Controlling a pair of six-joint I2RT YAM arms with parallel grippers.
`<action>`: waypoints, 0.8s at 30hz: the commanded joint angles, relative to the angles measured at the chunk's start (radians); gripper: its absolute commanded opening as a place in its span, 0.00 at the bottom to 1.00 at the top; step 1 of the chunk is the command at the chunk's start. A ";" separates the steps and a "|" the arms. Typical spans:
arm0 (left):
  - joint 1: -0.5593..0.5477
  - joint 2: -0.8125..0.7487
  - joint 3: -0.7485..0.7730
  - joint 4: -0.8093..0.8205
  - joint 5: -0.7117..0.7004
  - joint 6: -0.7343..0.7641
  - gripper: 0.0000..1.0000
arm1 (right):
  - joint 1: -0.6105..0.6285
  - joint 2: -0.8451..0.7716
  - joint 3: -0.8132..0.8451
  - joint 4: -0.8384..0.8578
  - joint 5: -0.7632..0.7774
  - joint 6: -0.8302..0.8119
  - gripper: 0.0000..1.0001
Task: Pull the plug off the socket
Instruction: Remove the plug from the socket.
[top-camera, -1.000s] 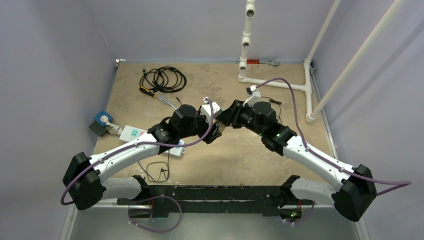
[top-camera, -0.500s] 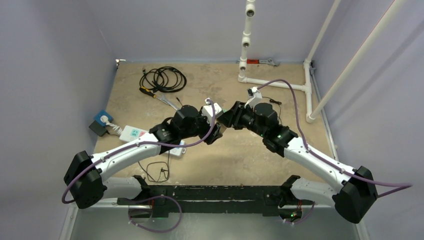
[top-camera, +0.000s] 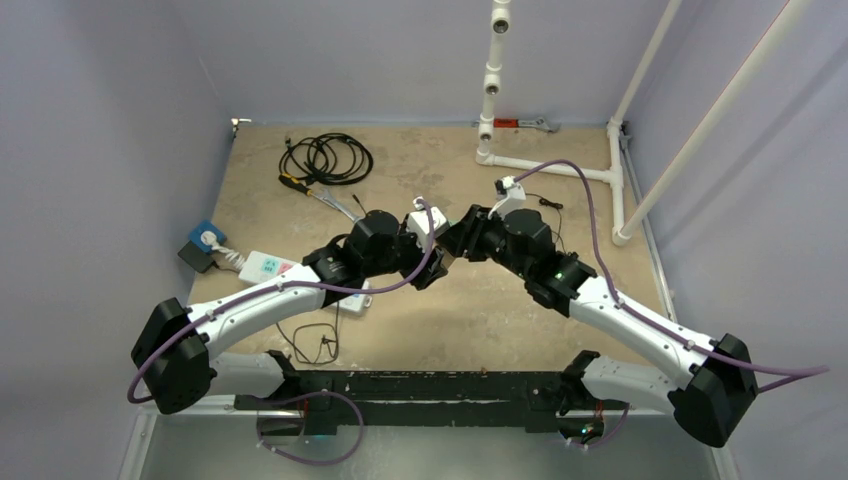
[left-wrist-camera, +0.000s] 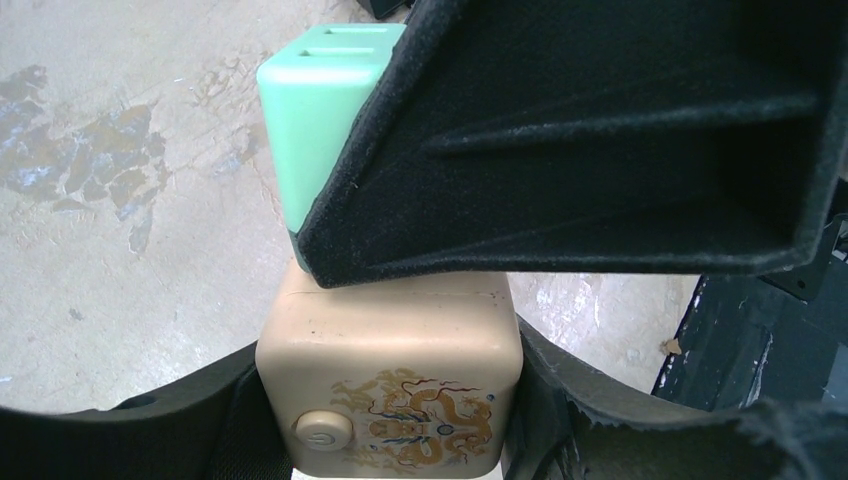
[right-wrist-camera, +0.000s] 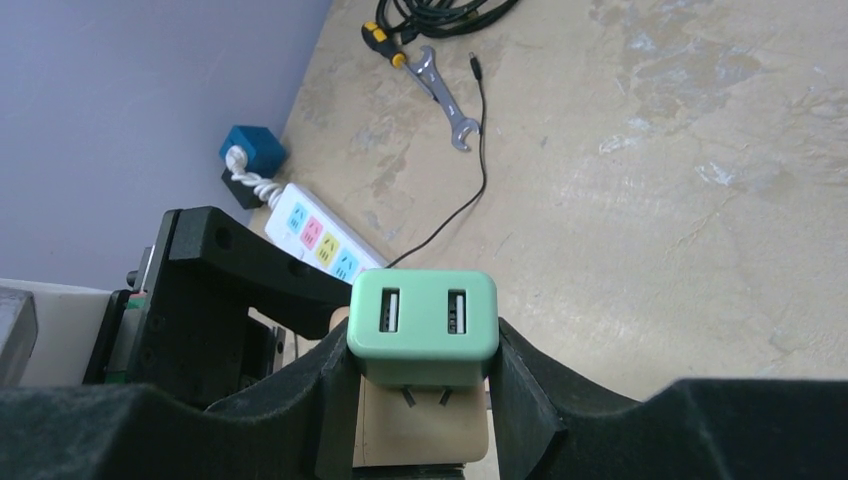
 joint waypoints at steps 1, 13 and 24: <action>0.019 0.005 0.009 -0.053 -0.114 0.011 0.00 | -0.086 -0.022 0.036 0.017 -0.091 -0.015 0.00; 0.018 0.006 0.010 -0.049 -0.123 0.011 0.00 | -0.190 -0.034 -0.006 0.040 -0.160 -0.031 0.00; 0.018 0.026 0.016 -0.051 -0.125 0.000 0.00 | 0.000 -0.060 0.044 -0.103 0.289 -0.079 0.00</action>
